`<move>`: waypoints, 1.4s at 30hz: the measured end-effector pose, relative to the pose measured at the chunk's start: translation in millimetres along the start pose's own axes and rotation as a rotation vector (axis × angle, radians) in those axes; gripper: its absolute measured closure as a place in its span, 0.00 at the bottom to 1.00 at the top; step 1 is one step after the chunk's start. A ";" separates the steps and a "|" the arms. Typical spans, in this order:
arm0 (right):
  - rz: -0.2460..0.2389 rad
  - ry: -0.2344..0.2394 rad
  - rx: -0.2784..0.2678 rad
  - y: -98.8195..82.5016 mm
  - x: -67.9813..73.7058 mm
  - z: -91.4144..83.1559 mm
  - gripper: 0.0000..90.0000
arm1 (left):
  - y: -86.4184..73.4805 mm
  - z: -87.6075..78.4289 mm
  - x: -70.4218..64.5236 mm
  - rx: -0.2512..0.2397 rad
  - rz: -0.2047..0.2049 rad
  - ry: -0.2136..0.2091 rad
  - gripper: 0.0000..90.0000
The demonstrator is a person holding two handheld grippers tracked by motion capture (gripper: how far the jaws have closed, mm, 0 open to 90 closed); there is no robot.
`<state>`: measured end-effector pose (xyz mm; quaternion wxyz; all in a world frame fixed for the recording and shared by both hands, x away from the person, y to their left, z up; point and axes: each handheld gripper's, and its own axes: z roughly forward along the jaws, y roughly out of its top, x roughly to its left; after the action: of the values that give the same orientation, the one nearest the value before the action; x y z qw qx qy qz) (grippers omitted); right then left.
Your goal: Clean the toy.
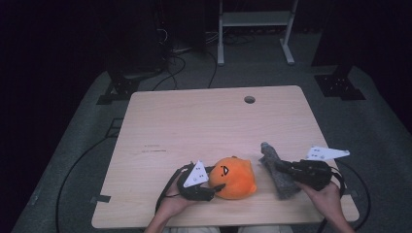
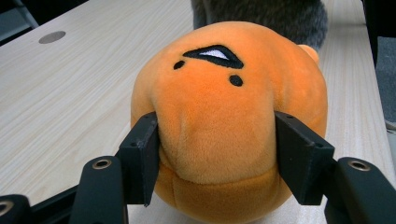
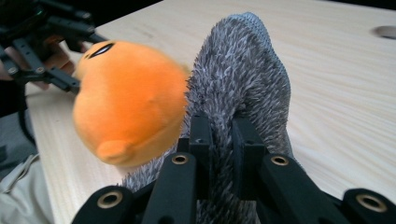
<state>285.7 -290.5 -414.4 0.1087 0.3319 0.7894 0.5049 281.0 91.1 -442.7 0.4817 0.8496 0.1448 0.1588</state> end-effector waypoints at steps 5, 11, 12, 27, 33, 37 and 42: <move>0.006 -0.068 -0.026 -5.4 -9.8 -24.4 0.88 | 0.9 0.9 -0.3 -0.009 -0.003 -0.003 0.40; 0.003 -0.098 0.031 -13.3 -16.2 -20.7 0.79 | 0.8 0.6 1.1 -0.019 -0.012 -0.018 0.38; 0.010 -0.093 0.050 -14.8 -17.0 -15.8 0.72 | 0.7 0.4 1.2 -0.021 -0.014 -0.020 0.37; 0.042 -0.012 -0.020 -13.7 -16.1 -13.4 0.54 | 21.7 -6.5 11.7 -0.157 -0.096 -0.059 0.16; 0.031 -0.004 -0.024 -12.3 -12.6 -11.7 0.53 | 35.8 18.0 8.2 -0.092 -0.072 -0.076 0.10; 0.026 0.005 -0.027 -12.6 -10.7 -11.5 0.53 | 34.2 32.9 4.2 -0.006 -0.047 -0.049 0.09; 0.025 0.012 -0.034 -12.2 -9.1 -11.4 0.52 | 30.4 27.1 0.4 -0.045 -0.007 -0.016 0.49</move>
<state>281.8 -307.8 -421.2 0.1034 0.3368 0.7771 0.5215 295.2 55.3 -429.5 0.5024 0.8393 0.1404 0.1535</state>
